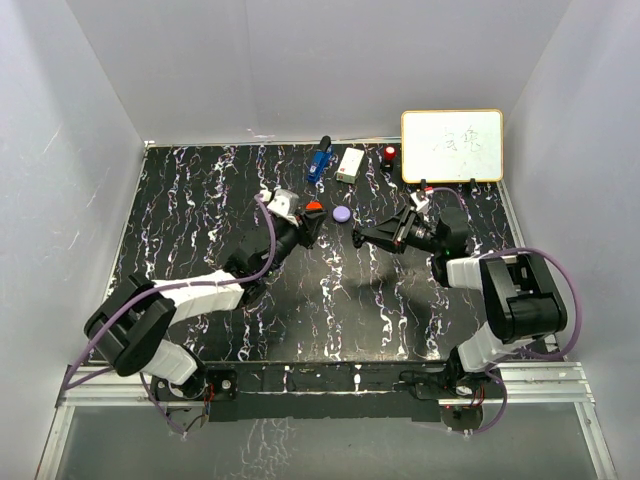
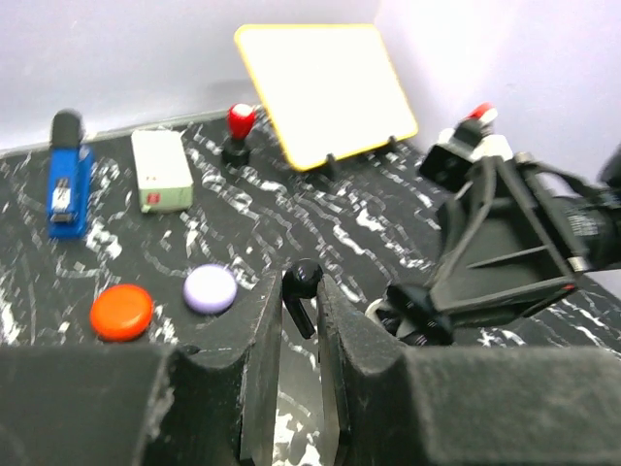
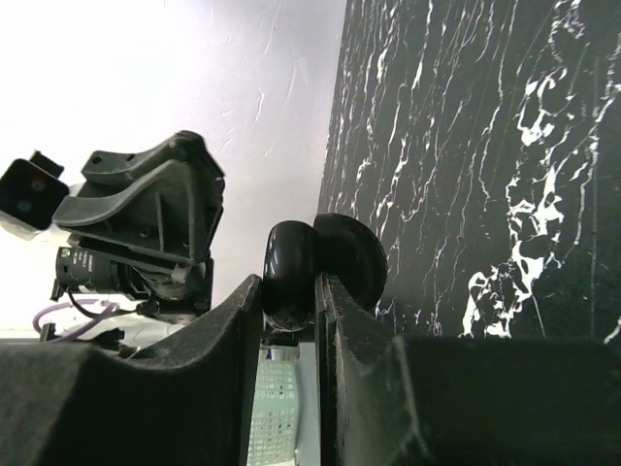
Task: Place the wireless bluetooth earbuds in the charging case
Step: Place the earbud in the charging case.
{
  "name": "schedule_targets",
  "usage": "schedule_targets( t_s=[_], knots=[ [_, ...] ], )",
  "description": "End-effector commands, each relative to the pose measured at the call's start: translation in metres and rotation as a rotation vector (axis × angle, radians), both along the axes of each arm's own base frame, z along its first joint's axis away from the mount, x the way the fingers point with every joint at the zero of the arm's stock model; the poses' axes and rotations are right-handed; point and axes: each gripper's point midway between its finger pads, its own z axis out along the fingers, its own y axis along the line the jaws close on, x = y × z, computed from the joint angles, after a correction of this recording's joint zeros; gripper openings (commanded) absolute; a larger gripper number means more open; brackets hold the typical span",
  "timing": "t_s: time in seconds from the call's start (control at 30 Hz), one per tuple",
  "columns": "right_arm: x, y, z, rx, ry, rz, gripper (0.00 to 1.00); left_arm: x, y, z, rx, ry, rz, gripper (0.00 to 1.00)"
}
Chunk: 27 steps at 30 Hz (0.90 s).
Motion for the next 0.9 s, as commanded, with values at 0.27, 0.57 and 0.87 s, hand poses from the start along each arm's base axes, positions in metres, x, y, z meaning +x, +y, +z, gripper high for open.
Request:
schedule_targets(
  t_s=[0.27,0.57,0.87],
  knots=[
    [-0.003,0.017,0.035,0.188,-0.061,0.078,0.00,-0.034,-0.027,0.049,-0.109,-0.329,-0.274,0.00],
    [-0.008,0.020,0.034,0.264,-0.019,0.100,0.00,-0.035,-0.031,0.041,-0.093,-0.477,-0.286,0.00],
    [-0.008,0.021,0.032,0.269,0.006,0.097,0.00,-0.029,-0.036,0.045,-0.046,-0.585,-0.273,0.00]
  ],
)
